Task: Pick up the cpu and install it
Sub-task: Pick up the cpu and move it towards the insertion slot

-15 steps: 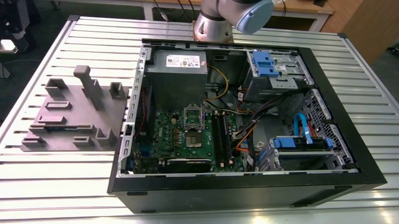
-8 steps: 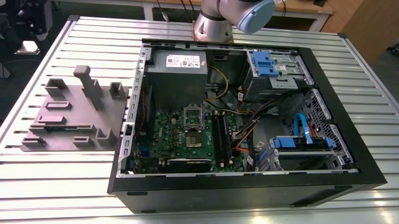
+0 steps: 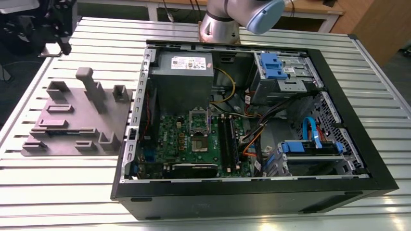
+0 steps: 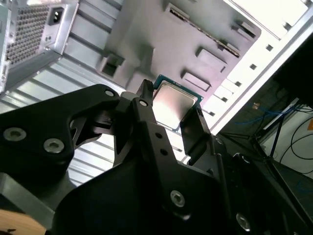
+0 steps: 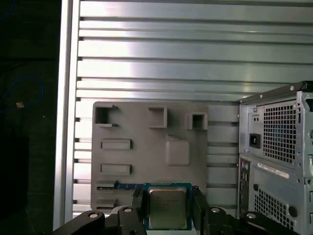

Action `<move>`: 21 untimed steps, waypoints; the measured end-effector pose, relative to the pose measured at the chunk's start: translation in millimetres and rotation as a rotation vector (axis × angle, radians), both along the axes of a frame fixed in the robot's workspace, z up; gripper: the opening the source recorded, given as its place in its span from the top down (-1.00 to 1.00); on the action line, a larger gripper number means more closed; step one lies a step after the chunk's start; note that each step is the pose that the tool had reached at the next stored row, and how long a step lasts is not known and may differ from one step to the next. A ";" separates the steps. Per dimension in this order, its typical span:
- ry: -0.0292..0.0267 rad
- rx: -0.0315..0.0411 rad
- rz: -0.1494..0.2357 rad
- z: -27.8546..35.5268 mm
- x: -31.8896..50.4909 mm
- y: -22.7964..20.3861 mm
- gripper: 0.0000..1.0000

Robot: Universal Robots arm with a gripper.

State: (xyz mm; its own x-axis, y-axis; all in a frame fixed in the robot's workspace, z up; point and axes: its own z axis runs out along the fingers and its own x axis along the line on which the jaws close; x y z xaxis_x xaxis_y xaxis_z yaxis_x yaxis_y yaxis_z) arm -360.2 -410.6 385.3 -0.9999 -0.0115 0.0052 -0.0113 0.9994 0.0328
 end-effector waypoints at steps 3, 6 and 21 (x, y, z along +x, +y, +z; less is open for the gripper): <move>0.0000 0.0000 0.000 -0.1 13.5 0.0 0.05; 0.0000 0.0000 0.000 -0.3 27.1 0.0 0.05; 0.0000 0.0001 0.000 -1.1 95.2 0.0 0.05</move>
